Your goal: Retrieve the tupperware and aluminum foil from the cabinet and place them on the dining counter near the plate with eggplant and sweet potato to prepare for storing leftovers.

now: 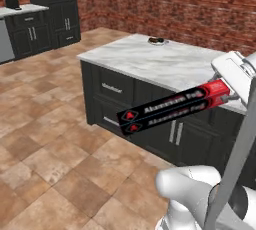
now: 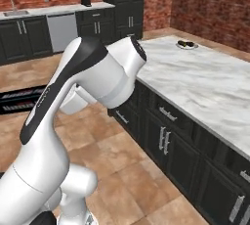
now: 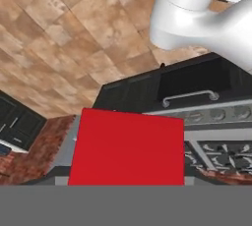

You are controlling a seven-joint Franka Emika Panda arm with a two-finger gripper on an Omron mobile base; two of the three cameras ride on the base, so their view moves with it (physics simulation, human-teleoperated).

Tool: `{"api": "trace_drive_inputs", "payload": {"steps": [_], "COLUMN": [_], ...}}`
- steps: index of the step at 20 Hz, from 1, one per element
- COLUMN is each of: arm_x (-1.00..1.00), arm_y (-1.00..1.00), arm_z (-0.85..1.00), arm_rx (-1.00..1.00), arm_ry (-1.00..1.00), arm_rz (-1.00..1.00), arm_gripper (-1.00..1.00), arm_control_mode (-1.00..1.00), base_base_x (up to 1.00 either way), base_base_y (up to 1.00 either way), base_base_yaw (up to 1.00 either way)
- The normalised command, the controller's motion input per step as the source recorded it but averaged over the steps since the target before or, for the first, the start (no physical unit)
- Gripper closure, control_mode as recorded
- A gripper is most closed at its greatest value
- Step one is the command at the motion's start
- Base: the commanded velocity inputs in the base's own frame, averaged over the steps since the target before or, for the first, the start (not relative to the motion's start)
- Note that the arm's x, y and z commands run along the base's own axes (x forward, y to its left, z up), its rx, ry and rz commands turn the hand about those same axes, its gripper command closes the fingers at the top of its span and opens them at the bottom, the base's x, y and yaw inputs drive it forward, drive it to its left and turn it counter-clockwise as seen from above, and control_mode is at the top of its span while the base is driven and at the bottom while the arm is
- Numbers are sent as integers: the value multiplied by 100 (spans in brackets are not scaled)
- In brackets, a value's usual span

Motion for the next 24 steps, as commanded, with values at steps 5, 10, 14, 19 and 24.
{"api": "trace_drive_inputs", "payload": {"steps": [5,10,14,19,24], "arm_x": [0,0,0,0,0], "arm_y": [0,0,0,0,0], "arm_z": [0,0,0,0,0], "arm_rx": [0,0,0,0,0], "arm_ry": [0,0,0,0,0], "arm_rz": [0,0,0,0,0], "arm_gripper": [100,100,100,100,100], "arm_control_mode": [100,100,100,100,100], "base_base_x": [100,93,80,75,62], "base_base_y": [100,100,100,100,100], "base_base_yaw": [-29,-35,-30,-36,-42]}}
